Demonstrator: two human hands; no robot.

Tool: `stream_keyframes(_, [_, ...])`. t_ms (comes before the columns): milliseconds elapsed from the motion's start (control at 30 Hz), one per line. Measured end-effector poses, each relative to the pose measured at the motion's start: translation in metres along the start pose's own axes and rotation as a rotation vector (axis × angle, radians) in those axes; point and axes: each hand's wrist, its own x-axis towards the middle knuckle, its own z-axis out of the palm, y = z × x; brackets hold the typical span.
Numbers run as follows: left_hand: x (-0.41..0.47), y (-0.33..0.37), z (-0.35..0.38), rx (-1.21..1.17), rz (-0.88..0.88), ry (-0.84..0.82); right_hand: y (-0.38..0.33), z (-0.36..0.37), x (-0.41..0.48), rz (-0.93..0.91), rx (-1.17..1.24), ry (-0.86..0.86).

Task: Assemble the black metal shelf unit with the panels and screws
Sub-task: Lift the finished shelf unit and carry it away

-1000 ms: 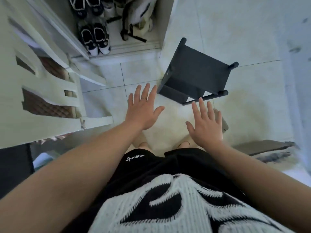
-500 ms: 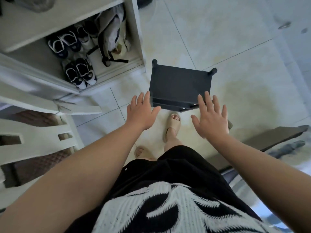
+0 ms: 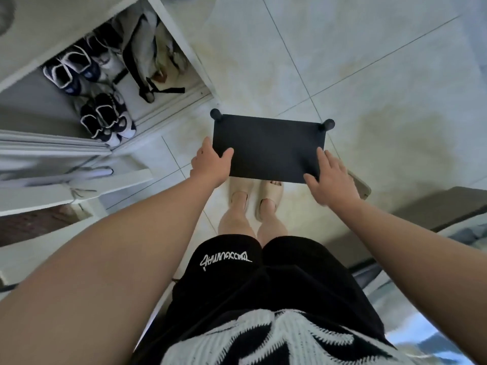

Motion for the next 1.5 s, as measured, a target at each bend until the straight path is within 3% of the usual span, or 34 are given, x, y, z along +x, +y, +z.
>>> stream_keyframes(200, [0.033, 0.007, 0.002, -0.148, -0.120, -0.131, -0.009, 0.000, 0.033, 0.135, 0.360, -0.059])
stream_keyframes(433, [0.051, 0.014, -0.009, -0.224, -0.185, -0.235, -0.022, -0.008, 0.048, 0.225, 0.744, -0.006])
stream_keyframes(600, [0.051, 0.033, -0.037, -0.315, -0.092, -0.171, -0.031, -0.039, 0.041, 0.231, 0.795, 0.042])
stream_keyframes(833, [0.048, 0.082, -0.104, -0.385, 0.119, -0.171, -0.053, -0.103, 0.028, 0.244, 0.926, 0.241])
stream_keyframes(1233, [0.062, 0.228, -0.144, -0.405, 0.325, -0.129, -0.031, -0.231, 0.065, 0.251, 1.175, 0.442])
stream_keyframes(1500, [0.076, 0.363, -0.157, -0.346, 0.369, -0.069, 0.006, -0.344, 0.117, 0.203, 1.215, 0.459])
